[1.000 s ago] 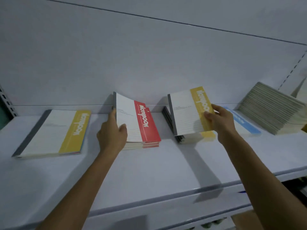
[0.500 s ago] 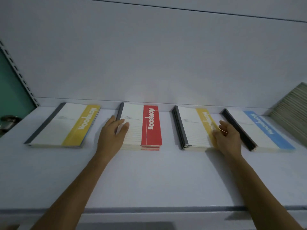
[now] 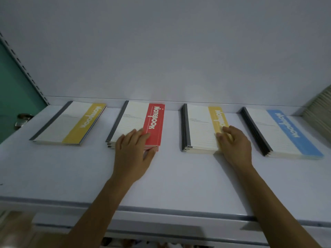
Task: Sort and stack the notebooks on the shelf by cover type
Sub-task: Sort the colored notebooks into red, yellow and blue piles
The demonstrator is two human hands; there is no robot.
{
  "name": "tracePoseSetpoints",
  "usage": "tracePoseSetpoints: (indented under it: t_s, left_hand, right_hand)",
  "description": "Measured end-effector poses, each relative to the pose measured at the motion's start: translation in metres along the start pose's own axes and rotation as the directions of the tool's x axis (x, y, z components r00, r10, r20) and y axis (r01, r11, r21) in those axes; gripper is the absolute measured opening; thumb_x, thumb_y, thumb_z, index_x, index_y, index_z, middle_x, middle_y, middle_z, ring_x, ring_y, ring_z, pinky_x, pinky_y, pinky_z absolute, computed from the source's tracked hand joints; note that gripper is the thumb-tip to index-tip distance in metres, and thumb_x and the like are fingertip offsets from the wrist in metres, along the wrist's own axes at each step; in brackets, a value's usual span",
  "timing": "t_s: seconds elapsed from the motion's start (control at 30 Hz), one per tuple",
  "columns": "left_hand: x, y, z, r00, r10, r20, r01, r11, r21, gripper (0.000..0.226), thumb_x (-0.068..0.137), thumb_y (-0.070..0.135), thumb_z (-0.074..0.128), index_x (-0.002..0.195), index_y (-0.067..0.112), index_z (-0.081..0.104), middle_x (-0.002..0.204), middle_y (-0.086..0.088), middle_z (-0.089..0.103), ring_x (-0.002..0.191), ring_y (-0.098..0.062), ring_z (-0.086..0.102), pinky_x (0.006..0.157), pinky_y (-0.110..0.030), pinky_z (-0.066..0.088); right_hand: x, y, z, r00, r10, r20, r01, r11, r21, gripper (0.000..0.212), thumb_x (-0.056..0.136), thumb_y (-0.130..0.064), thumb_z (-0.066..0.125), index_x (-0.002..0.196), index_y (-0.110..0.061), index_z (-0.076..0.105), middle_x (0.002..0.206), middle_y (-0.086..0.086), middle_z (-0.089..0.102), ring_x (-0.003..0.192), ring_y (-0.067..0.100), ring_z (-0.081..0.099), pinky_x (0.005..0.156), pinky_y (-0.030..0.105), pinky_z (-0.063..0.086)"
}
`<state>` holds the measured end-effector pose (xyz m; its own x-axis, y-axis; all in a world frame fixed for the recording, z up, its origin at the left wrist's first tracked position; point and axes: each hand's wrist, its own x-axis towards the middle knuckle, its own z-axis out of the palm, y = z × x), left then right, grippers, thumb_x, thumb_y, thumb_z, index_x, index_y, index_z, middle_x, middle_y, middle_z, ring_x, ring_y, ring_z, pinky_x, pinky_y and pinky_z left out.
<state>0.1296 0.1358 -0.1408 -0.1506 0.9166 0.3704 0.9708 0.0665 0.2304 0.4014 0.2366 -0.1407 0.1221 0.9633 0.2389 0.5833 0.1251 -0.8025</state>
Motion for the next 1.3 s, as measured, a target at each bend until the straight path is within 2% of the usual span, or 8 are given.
tracePoseSetpoints:
  t_s: [0.43, 0.53, 0.6, 0.73, 0.87, 1.03, 1.2, 1.3]
  left_hand:
    - [-0.007, 0.010, -0.007, 0.998, 0.023, -0.054, -0.021, 0.999, 0.029, 0.056, 0.087, 0.049, 0.049, 0.127, 0.010, 0.058, 0.136, -0.009, 0.054, 0.129, -0.028, 0.046, 0.110, -0.045, 0.026]
    - [-0.006, 0.008, -0.005, 1.000, -0.006, 0.020, 0.004, 0.998, 0.065, 0.057, 0.094, 0.051, 0.043, 0.140, 0.017, 0.042, 0.149, -0.003, 0.039, 0.140, -0.023, 0.030, 0.116, -0.042, 0.012]
    - [-0.005, 0.008, -0.004, 1.000, 0.001, 0.017, -0.002, 0.996, 0.088, 0.057, 0.095, 0.047, 0.041, 0.143, 0.016, 0.037, 0.151, -0.004, 0.036, 0.141, -0.022, 0.026, 0.117, -0.041, 0.010]
    - [-0.011, 0.015, -0.011, 0.990, 0.119, -0.074, -0.116, 0.992, 0.041, 0.047, 0.094, 0.035, 0.052, 0.135, 0.012, 0.048, 0.139, -0.009, 0.050, 0.131, -0.025, 0.042, 0.111, -0.038, 0.024]
    - [-0.020, 0.009, -0.020, 0.980, 0.161, -0.114, -0.166, 0.986, -0.031, 0.046, 0.091, 0.032, 0.057, 0.133, 0.015, 0.051, 0.138, -0.006, 0.051, 0.130, -0.024, 0.043, 0.109, -0.038, 0.028]
    - [-0.031, -0.063, -0.046, 0.968, 0.199, -0.156, -0.195, 0.980, 0.039, 0.052, 0.090, 0.033, 0.058, 0.138, 0.016, 0.046, 0.141, -0.007, 0.048, 0.130, -0.026, 0.044, 0.106, -0.043, 0.034]
    - [-0.039, -0.190, -0.089, 0.980, 0.108, -0.170, -0.091, 0.991, 0.101, 0.052, 0.090, 0.031, 0.059, 0.135, 0.007, 0.050, 0.139, -0.014, 0.050, 0.128, -0.031, 0.047, 0.102, -0.047, 0.041]
    - [-0.041, -0.245, -0.097, 0.999, -0.020, -0.038, 0.023, 0.995, 0.093, 0.059, 0.095, 0.041, 0.047, 0.146, 0.014, 0.034, 0.154, -0.009, 0.027, 0.143, -0.026, 0.022, 0.114, -0.046, 0.025]
  right_hand:
    - [-0.003, -0.007, -0.003, 0.999, -0.036, 0.038, 0.036, 0.999, -0.003, 0.039, 0.090, -0.031, 0.051, 0.122, -0.011, 0.060, 0.134, 0.012, 0.051, 0.122, 0.026, 0.047, 0.097, 0.035, 0.038]
    - [-0.019, -0.016, -0.007, 0.989, -0.148, 0.007, 0.149, 0.985, -0.090, 0.044, 0.092, -0.026, 0.055, 0.132, -0.008, 0.053, 0.147, 0.015, 0.037, 0.137, 0.028, 0.030, 0.110, 0.036, 0.026]
    - [-0.034, -0.025, -0.004, 0.952, -0.305, -0.011, 0.301, 0.944, -0.134, 0.039, 0.090, -0.019, 0.060, 0.127, -0.008, 0.058, 0.144, 0.017, 0.041, 0.136, 0.031, 0.033, 0.111, 0.037, 0.024]
    - [-0.066, -0.057, 0.018, 0.869, -0.494, 0.037, 0.495, 0.860, -0.123, 0.028, 0.090, -0.017, 0.062, 0.117, -0.010, 0.065, 0.133, 0.013, 0.055, 0.126, 0.030, 0.046, 0.106, 0.040, 0.033]
    - [-0.096, -0.097, 0.053, 0.844, -0.533, 0.057, 0.534, 0.846, 0.014, 0.028, 0.091, -0.023, 0.061, 0.115, -0.010, 0.066, 0.126, 0.009, 0.061, 0.118, 0.025, 0.054, 0.105, 0.036, 0.039]
    - [-0.121, -0.156, 0.112, 0.800, -0.598, 0.046, 0.584, 0.794, 0.168, 0.023, 0.091, -0.020, 0.057, 0.109, -0.010, 0.067, 0.116, 0.007, 0.065, 0.108, 0.019, 0.056, 0.097, 0.029, 0.039]
    - [-0.152, -0.225, 0.193, 0.801, -0.581, 0.144, 0.525, 0.797, 0.299, 0.020, 0.092, -0.015, 0.060, 0.110, -0.011, 0.065, 0.115, 0.003, 0.063, 0.109, 0.017, 0.055, 0.093, 0.012, 0.034]
    - [-0.150, -0.253, 0.236, 0.833, -0.471, 0.290, 0.397, 0.875, 0.278, 0.031, 0.090, -0.017, 0.062, 0.120, -0.012, 0.059, 0.123, 0.007, 0.057, 0.116, 0.021, 0.051, 0.090, 0.014, 0.032]
